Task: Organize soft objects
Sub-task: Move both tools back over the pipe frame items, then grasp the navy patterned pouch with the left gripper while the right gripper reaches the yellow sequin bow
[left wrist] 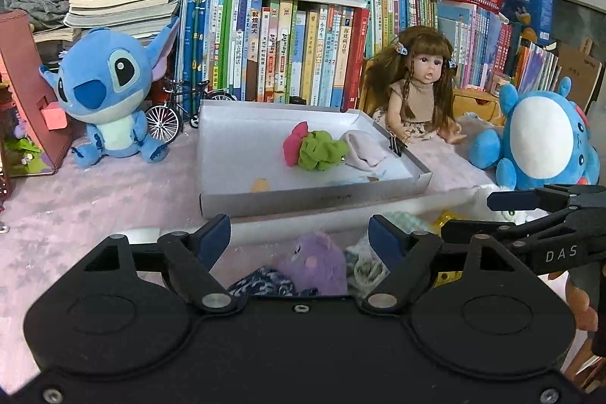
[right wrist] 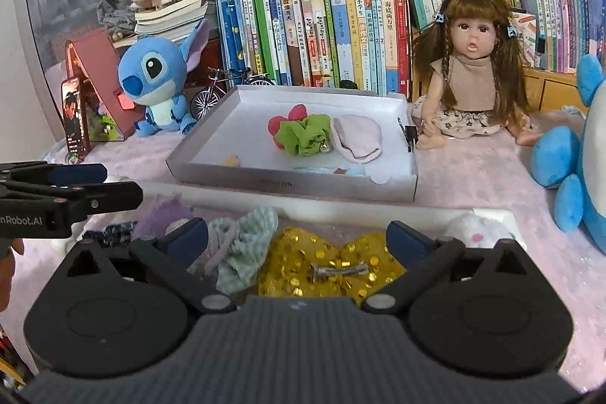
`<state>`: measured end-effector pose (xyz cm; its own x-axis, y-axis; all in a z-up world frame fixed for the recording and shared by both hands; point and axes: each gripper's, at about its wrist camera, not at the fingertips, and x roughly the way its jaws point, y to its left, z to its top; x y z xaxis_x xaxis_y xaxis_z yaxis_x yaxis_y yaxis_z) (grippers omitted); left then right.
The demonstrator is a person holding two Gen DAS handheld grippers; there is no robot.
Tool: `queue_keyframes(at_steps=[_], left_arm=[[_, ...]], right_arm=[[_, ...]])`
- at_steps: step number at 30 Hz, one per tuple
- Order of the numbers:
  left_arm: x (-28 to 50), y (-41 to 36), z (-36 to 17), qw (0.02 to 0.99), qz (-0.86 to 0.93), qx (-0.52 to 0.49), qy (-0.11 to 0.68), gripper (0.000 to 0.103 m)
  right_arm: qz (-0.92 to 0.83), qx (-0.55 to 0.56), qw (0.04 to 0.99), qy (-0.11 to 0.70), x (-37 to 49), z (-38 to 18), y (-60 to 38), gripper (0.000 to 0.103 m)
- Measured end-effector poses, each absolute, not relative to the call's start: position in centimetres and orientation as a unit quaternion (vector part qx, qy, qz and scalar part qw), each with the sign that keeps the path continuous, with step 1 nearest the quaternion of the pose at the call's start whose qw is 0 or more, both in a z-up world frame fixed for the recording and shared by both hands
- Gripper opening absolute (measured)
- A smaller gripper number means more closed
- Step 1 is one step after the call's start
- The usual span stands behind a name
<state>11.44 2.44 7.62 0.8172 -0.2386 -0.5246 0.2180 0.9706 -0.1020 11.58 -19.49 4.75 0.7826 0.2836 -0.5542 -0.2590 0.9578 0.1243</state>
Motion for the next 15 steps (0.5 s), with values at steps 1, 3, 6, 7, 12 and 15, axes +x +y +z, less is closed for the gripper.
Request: queue_keyframes(at_steps=[1,3,6,7,12,15], left_arm=[[11.2,2.5,7.5,0.954,-0.118,-0.018,0.276,0.079],[10.7,2.7,7.3,0.954,-0.117,-0.021,0.274,0.079],[10.1,3.0,6.9,0.955,-0.114,-0.029,0.273,0.079],[9.9,3.1,6.8,0.955,-0.113,-0.031,0.273,0.079],[9.3,3.6,6.3,0.955,-0.107,-0.037,0.274,0.079],[9.1,3.8,6.0,0.955,-0.104,-0.036,0.275,0.079]], right_arm=[[0.143,0.02,0.944,0.296,11.4,4.6,-19.5,0.103],[0.14,0.018,0.945,0.295,11.0,4.4,-19.5,0.103],[0.129,0.011,0.948,0.291,10.4,4.0,-19.5,0.103],[0.126,0.008,0.949,0.29,10.3,3.9,-19.5,0.103],[0.115,0.013,0.949,0.294,10.0,3.4,-19.9,0.103],[0.109,0.017,0.949,0.296,9.9,3.1,-20.0,0.103]])
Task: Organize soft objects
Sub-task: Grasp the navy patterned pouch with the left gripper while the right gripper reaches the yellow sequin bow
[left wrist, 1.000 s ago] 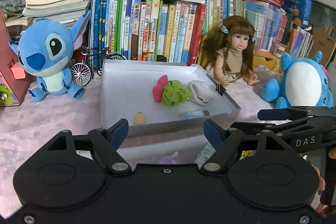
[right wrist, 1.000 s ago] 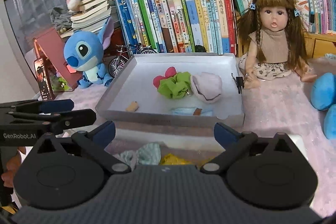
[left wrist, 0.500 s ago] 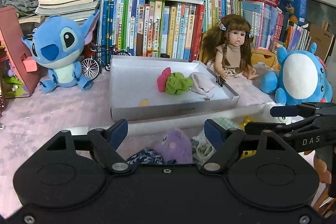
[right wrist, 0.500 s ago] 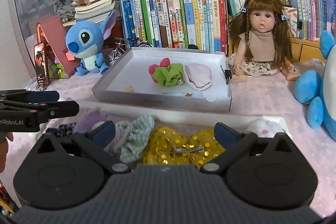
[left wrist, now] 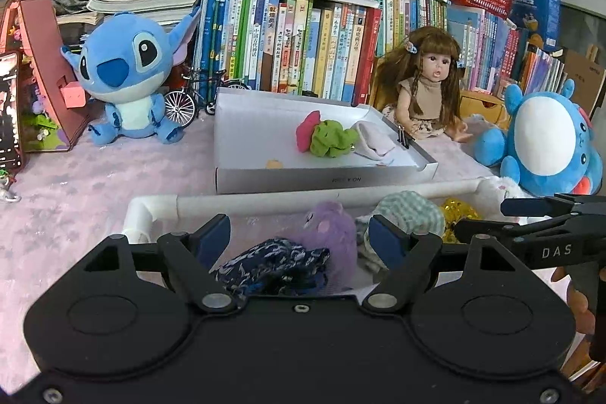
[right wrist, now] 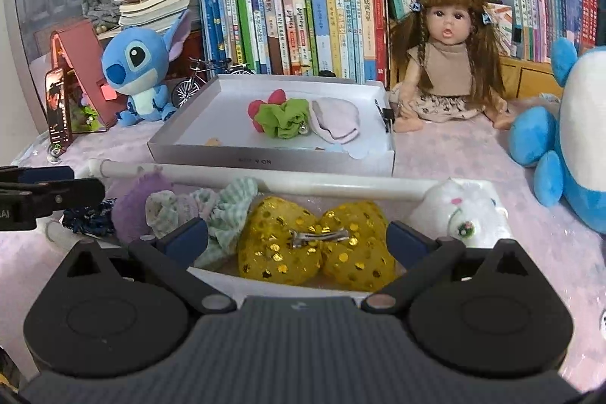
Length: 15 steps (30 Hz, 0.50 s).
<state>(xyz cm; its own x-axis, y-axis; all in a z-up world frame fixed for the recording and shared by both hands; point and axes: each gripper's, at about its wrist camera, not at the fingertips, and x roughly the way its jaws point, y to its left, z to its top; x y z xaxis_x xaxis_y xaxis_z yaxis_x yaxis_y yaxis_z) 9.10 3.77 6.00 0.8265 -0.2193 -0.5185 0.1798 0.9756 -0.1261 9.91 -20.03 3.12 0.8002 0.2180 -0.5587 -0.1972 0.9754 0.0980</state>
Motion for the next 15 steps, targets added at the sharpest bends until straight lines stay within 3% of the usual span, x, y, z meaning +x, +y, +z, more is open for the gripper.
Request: queue_keyframes(at_steps=[15], left_arm=[[9.1,4.4,4.6,0.949,-0.091,-0.048,0.297,0.079]], right_arm=[[0.095,0.014,0.946,0.309,10.1,1.9,-19.8,0.103]])
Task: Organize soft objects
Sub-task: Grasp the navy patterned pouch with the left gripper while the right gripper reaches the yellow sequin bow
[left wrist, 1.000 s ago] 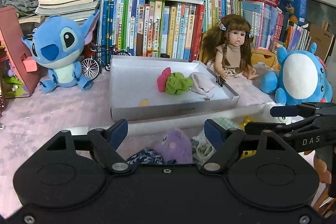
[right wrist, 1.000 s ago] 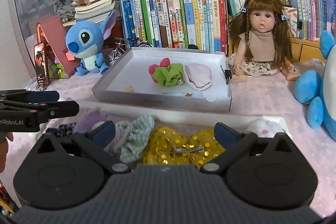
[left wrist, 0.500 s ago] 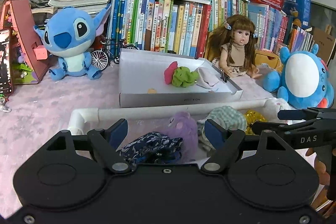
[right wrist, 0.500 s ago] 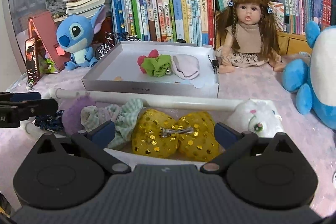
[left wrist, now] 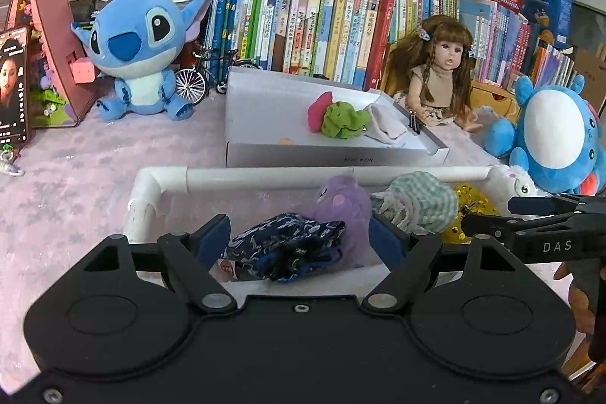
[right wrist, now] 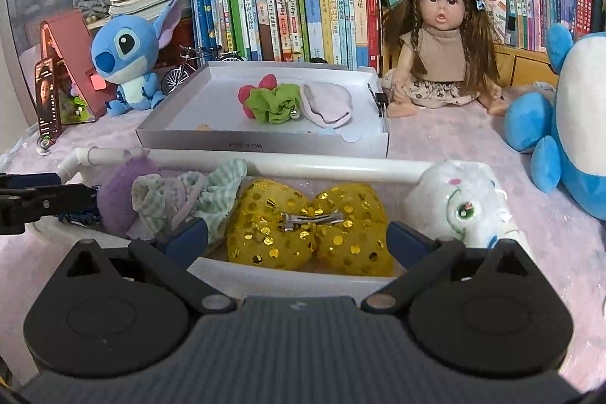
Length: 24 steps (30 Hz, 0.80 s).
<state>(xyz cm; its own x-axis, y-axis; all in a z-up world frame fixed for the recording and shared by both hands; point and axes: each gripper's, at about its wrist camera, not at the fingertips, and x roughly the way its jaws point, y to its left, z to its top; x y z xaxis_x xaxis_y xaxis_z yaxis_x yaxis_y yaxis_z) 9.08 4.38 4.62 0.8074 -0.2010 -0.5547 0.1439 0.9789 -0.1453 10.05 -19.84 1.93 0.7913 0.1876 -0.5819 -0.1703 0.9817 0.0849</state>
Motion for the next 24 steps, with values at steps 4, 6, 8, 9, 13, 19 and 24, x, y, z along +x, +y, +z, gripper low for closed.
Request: queue_keyframes(at_steps=[4,6,8,9,13,19,24], left_arm=[[9.1,4.6,4.3,0.947,-0.088,-0.054,0.303,0.079],[9.2,4.6,4.2,0.947,-0.088,-0.055,0.304,0.078],[9.2,4.6,4.1,0.946,-0.088,-0.057,0.306,0.077],[9.2,4.7,4.0,0.946,-0.088,-0.059,0.307,0.077],[9.4,4.8,3.9,0.944,-0.087,-0.065,0.312,0.076],[9.9,5.2,3.5,0.94,-0.068,-0.084,0.325,0.076],[10.6,5.6,3.2,0.934,-0.066,-0.101,0.337,0.078]], right_arm=[[0.089,0.014,0.946,0.311,10.1,1.8,-19.8,0.103],[0.086,0.012,0.946,0.312,10.1,1.7,-19.9,0.103],[0.084,0.012,0.946,0.313,10.1,1.6,-19.9,0.103],[0.084,0.012,0.946,0.313,10.1,1.6,-19.9,0.103],[0.08,0.012,0.945,0.316,10.3,1.4,-20.0,0.103],[0.071,0.022,0.942,0.327,11.0,1.3,-20.3,0.103],[0.075,0.025,0.939,0.336,11.7,1.0,-20.2,0.103]])
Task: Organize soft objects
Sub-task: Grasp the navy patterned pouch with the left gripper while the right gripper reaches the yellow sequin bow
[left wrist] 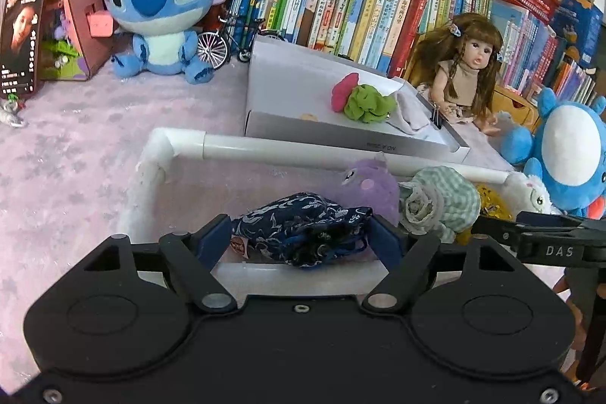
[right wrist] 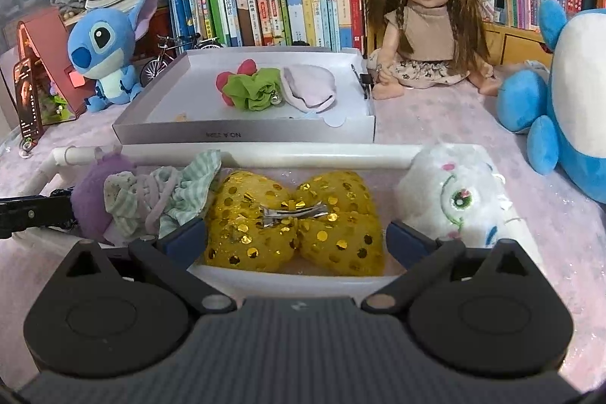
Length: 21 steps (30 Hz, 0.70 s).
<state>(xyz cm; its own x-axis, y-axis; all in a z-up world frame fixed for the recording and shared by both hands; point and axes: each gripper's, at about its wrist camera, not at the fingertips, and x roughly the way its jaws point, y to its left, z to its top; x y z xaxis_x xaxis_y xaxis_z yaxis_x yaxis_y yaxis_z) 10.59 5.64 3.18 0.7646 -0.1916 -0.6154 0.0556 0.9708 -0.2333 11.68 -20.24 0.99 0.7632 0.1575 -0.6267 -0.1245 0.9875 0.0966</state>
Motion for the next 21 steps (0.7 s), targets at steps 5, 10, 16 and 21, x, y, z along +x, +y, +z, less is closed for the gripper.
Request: queue_keyframes(at_steps=[5,10,16,21], left_arm=[[11.2,5.7,2.9,0.93,-0.067,-0.109,0.343,0.08],[11.5,5.6,2.8,0.93,-0.067,-0.107,0.345,0.081],[12.2,5.3,2.7,0.927,-0.07,-0.103,0.353,0.082],[12.5,5.3,2.5,0.926,-0.075,-0.097,0.356,0.082]], right_arm=[[0.087,0.008,0.936,0.341,12.6,0.8,-19.8,0.103],[0.097,-0.005,0.931,0.352,13.6,0.6,-19.5,0.103],[0.105,-0.015,0.925,0.366,14.5,0.3,-19.3,0.103],[0.107,-0.016,0.92,0.376,15.1,-0.1,-19.4,0.103]])
